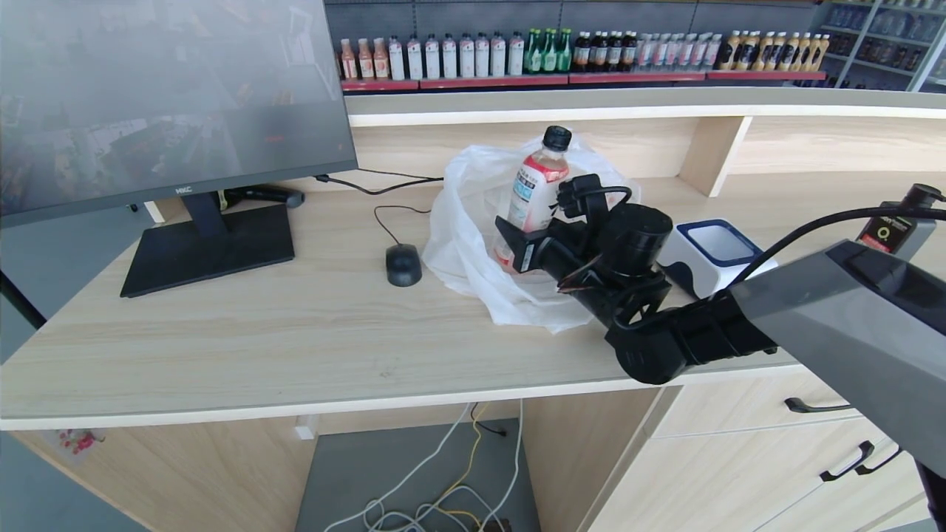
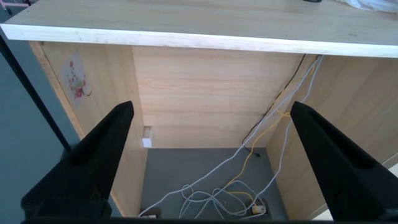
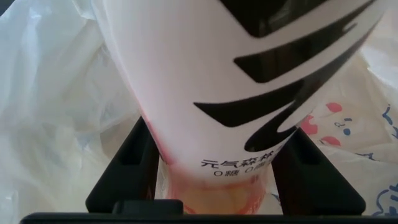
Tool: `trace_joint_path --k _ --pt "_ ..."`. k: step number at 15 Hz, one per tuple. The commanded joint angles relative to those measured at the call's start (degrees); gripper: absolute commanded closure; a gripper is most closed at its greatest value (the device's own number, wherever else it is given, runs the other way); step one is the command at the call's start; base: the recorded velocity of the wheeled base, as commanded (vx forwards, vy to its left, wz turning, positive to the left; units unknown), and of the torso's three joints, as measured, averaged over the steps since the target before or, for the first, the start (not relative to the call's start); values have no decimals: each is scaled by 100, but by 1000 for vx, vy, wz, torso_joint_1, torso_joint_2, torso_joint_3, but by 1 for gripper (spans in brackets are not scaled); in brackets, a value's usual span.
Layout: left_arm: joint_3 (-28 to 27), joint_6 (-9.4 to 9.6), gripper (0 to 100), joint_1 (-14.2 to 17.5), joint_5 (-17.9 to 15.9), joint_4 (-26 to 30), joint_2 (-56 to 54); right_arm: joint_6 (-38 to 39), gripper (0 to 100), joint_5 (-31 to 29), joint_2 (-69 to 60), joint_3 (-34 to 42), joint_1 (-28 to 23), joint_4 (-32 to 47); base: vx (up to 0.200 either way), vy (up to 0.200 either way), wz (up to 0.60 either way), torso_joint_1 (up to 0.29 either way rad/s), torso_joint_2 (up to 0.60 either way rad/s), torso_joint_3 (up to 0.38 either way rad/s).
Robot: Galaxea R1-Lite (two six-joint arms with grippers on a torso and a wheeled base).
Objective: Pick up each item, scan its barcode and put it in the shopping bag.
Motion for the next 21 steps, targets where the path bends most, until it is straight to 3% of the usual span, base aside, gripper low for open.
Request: trace_joint_path --k 1,13,14,21 --pt "0 -2 0 -1 0 0 -2 -29 100 8 57 -2 76 3 0 0 0 0 0 0" --pt "0 -2 0 -1 0 0 -2 -82 100 35 57 42 76 -15 0 0 0 0 0 0" --pt "0 -2 0 -1 0 0 -2 -46 0 43 30 51 76 3 0 0 0 0 0 0" --pt "0 -2 0 -1 0 0 -2 6 0 35 -110 253 59 -200 0 0 0 0 0 0"
